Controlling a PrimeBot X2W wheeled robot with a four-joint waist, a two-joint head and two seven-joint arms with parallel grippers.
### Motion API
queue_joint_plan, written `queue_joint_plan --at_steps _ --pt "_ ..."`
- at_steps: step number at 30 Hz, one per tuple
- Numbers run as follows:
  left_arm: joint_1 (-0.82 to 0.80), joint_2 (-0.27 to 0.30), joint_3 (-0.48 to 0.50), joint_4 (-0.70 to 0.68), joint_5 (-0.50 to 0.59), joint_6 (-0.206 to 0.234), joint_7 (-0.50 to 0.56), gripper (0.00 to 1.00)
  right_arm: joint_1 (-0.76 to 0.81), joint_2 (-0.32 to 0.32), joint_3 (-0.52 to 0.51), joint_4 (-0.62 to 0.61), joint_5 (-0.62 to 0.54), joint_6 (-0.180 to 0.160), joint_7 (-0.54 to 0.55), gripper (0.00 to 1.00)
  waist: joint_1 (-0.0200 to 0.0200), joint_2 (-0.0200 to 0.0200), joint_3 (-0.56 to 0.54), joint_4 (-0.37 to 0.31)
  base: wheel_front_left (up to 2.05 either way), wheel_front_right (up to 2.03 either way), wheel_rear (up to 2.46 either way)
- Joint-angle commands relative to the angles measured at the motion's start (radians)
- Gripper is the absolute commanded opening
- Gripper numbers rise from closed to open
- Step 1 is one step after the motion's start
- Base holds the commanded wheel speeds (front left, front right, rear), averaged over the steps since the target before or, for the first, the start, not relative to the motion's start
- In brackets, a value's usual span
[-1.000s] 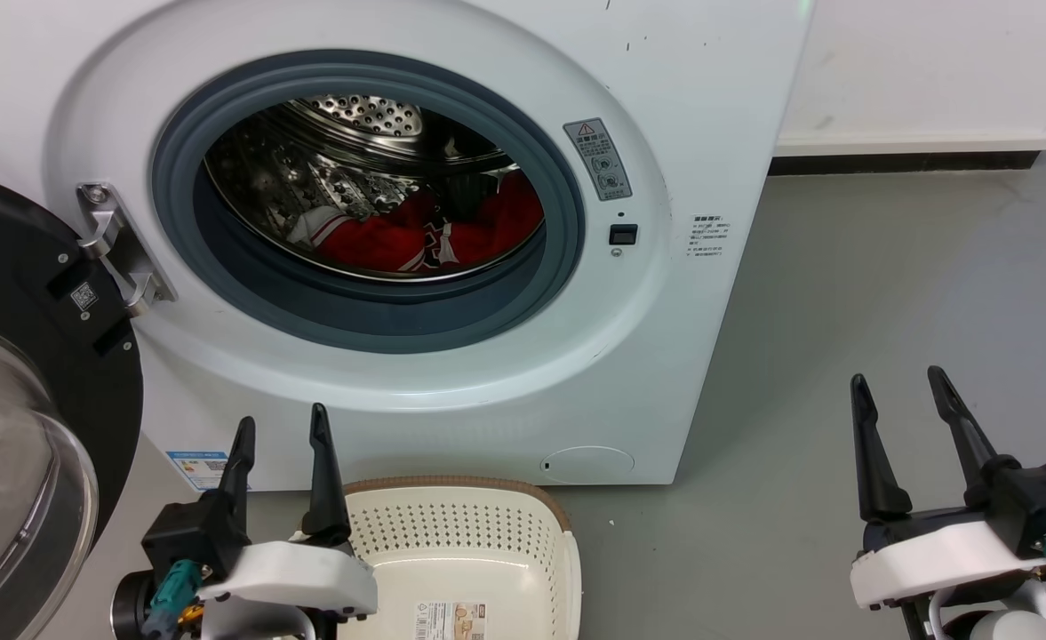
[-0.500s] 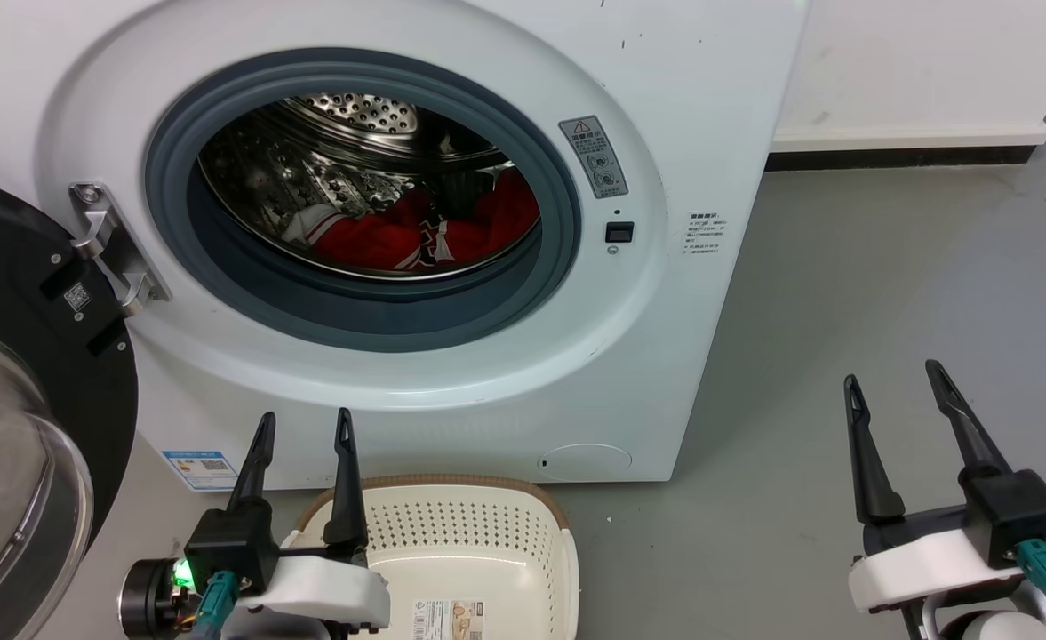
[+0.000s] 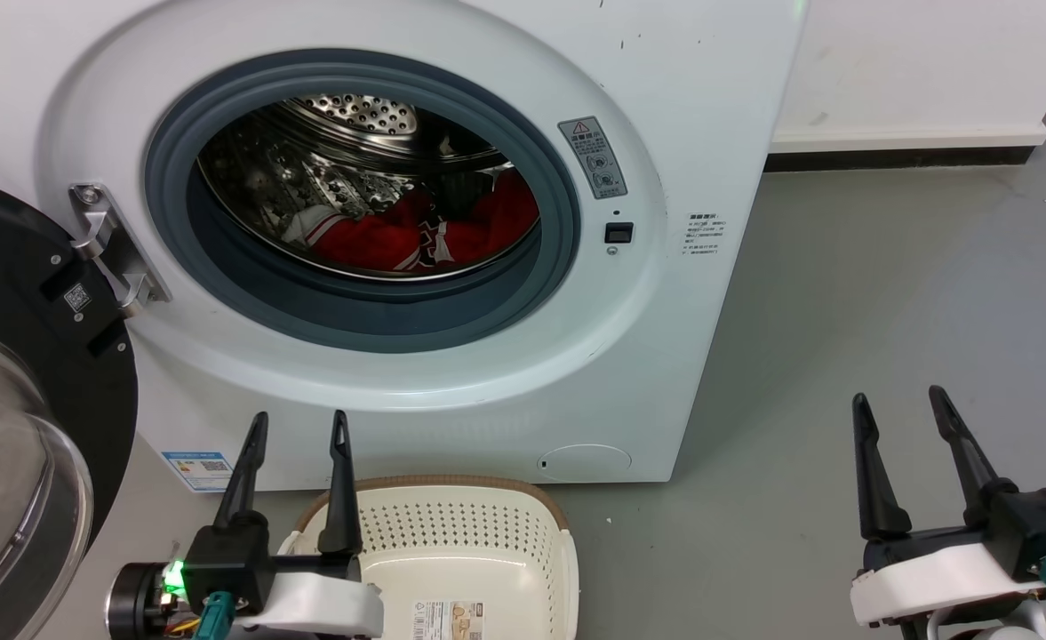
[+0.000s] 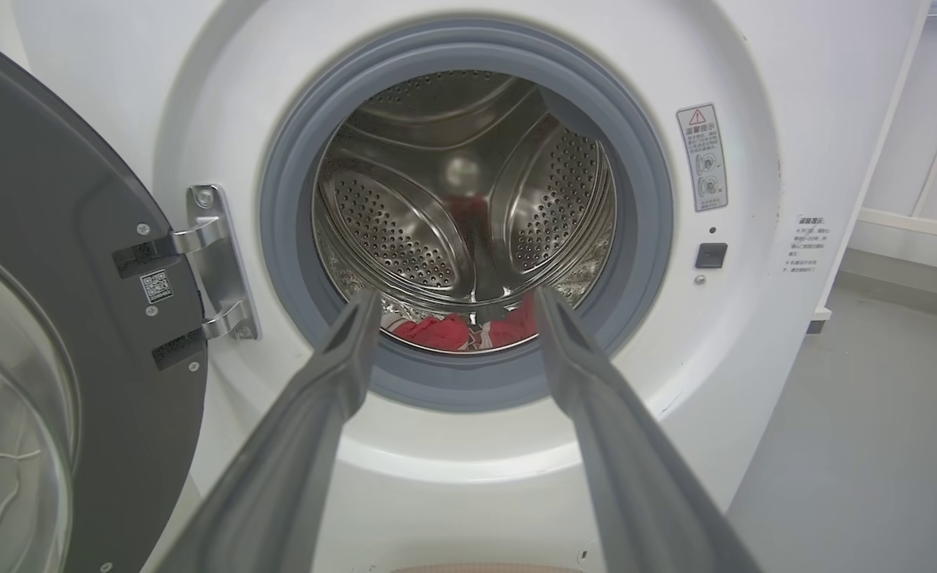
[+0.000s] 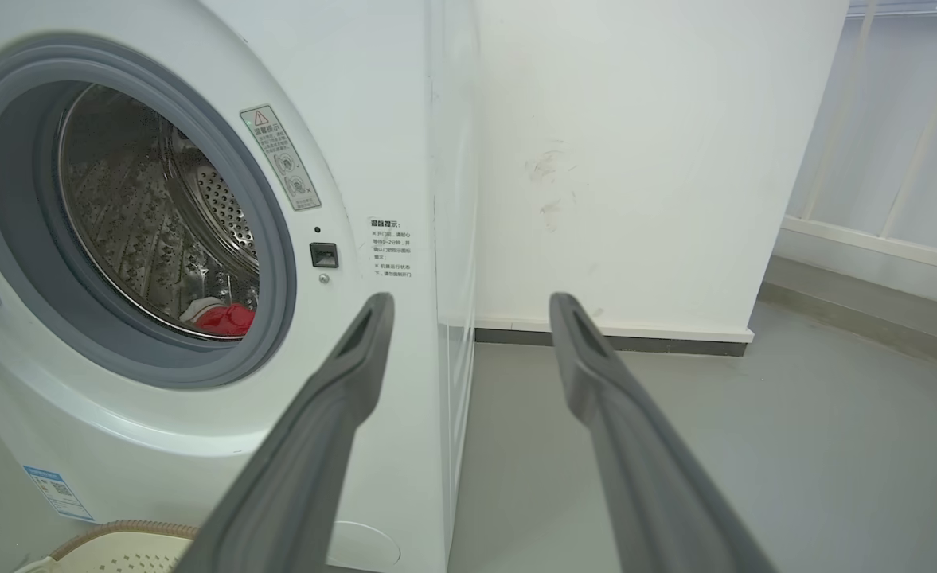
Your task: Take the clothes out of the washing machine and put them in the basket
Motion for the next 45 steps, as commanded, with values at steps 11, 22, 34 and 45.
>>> queue_joint_plan --at_steps 11,22,34,45 --pt "0.015 -0.025 0.041 -0.002 0.047 -0.045 -0.015 1.0 -0.008 0.001 0.002 0.026 0.051 -0.001 -0.014 1.0 0.0 0.0 0.0 -0.001 0.0 0.0 0.0" --pt "0.02 -0.035 0.055 0.009 0.053 -0.069 -0.015 1.0 -0.015 0.001 0.001 0.036 0.053 -0.001 -0.014 1.0 0.0 0.0 -0.001 0.0 0.0 0.0 0.0" --pt "-0.068 -0.025 0.096 0.105 0.036 -0.138 -0.015 1.0 -0.06 0.001 0.0 0.017 0.067 -0.001 -0.014 1.0 0.0 0.0 0.091 -0.026 0.0 0.0 0.0" --pt "-0.408 0.106 0.136 0.343 0.039 -0.209 -0.015 1.0 -0.175 0.002 0.021 -0.018 0.086 -0.001 -0.014 1.0 0.0 0.0 0.342 -0.114 0.0 0.0 0.0"
